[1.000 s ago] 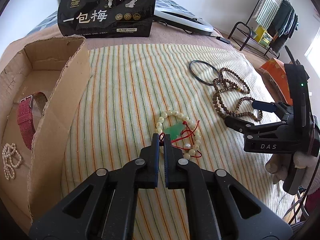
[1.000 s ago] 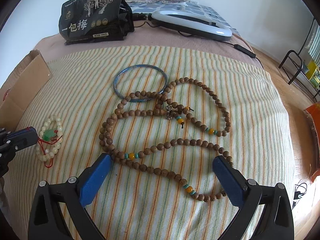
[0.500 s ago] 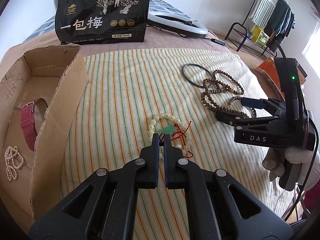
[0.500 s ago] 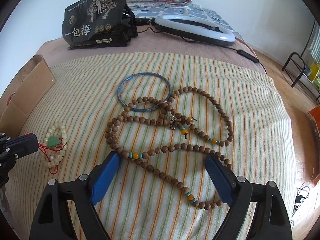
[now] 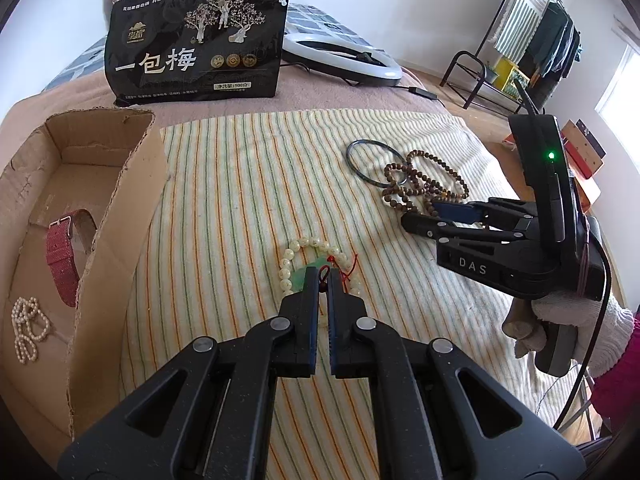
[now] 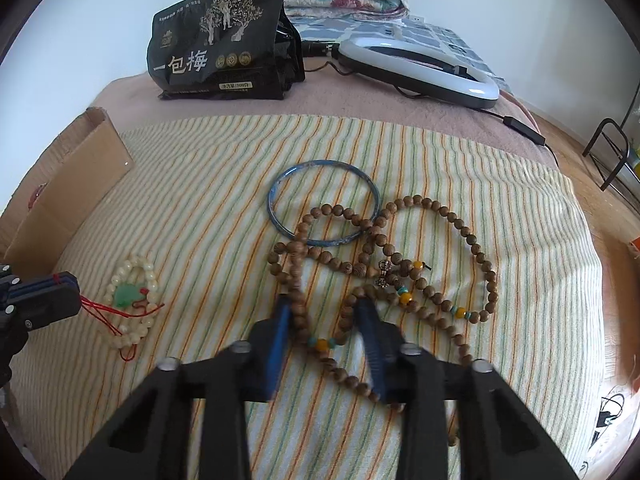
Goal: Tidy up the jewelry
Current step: 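Grasp the wooden bead necklace with the right tool while the left tool grasps the jade bracelet, then lift the wooden bead necklace into the cardboard box with the right tool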
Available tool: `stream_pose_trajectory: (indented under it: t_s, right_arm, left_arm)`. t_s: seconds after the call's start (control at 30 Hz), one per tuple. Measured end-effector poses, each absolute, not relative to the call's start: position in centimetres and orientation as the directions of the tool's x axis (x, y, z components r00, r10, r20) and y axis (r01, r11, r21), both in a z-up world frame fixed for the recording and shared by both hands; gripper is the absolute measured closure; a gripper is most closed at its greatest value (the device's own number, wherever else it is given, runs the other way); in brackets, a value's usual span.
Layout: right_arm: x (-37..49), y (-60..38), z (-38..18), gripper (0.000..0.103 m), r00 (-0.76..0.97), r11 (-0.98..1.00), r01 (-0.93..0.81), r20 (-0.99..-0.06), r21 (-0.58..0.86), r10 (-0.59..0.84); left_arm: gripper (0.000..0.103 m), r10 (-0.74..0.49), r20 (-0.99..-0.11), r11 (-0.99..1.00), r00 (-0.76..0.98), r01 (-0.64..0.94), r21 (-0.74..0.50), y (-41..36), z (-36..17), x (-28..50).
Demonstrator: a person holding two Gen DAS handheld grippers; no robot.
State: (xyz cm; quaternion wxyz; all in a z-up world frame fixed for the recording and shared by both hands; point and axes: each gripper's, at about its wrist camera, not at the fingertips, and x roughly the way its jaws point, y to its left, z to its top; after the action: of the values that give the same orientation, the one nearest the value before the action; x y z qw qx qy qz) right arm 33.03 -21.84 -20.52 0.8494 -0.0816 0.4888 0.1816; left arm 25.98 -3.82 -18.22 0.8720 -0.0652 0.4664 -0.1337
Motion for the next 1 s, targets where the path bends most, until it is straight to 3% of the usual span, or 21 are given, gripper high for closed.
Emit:
stream_pose_trajectory:
  t_s: [0.07, 0.33, 0.57, 1.0]
  right_arm:
    - [33.0, -22.2, -20.3, 0.098, 0.447, 0.923, -0.379, -0.861, 0.062, 0.241]
    - [31.3, -23.3, -17.6, 0.099, 0.467, 0.921, -0.381, -0.843, 0.08, 0.266]
    - [30.1, -24.9, -12.4, 0.099, 0.553, 0.93, -0.353, -0.78, 0.1, 0.293]
    - [27.5, -25.9, -5.5, 0.099, 0.673, 0.935, -0.336, -0.667, 0.109, 0.32]
  left_arm:
    - [0.102, -0.31, -0.791, 0.951, 0.527, 0.179, -0.252, -3.9, -17.7, 25.8]
    - [0.102, -0.363, -0.744, 0.931, 0.561, 0.201, -0.304, -3.5, -14.3, 25.1]
    - [0.102, -0.419, -0.694, 0.905, 0.585, 0.208, -0.371, -2.5, -11.2, 24.8]
    - [0.102, -0.425, -0.627, 0.898, 0.654, 0.215, -0.384, -0.3, -6.7, 23.4]
